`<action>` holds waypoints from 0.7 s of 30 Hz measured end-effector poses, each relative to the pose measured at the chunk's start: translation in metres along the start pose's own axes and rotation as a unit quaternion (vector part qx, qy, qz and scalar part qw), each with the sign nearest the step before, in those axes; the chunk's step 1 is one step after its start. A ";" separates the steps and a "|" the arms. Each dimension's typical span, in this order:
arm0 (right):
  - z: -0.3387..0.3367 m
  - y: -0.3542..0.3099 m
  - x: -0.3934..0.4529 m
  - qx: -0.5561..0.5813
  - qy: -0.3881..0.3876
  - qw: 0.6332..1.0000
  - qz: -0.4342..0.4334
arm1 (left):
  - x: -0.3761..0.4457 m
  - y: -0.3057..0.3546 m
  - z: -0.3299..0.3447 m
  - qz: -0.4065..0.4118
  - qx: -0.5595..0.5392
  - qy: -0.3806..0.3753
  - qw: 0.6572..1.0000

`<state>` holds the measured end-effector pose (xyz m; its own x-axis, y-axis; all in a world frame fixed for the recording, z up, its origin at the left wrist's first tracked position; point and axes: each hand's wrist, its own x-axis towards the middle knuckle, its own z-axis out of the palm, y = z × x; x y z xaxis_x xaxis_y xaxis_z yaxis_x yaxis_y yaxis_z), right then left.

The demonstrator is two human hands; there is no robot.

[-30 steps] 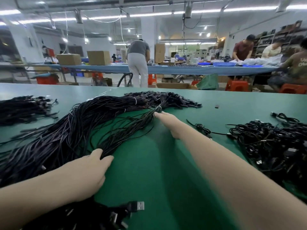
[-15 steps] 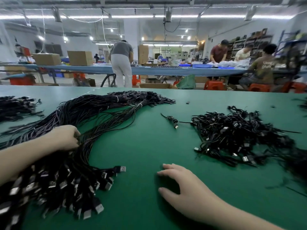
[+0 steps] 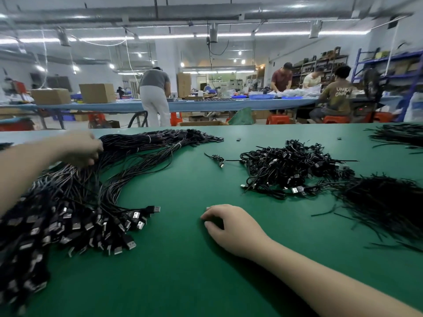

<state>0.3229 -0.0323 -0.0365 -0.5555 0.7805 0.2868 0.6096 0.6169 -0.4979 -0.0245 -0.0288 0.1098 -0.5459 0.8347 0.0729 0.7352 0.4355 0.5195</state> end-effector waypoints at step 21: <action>0.001 0.003 0.002 -0.015 0.005 1.000 -0.020 | -0.042 -0.001 0.075 0.054 0.318 -0.118 0.939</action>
<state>0.3229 -0.0297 -0.0383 -0.5741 0.7563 0.3137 0.6039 0.6498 -0.4616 0.0277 -0.0390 0.0421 -0.4054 0.9044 -0.1333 0.9134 0.3948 -0.0989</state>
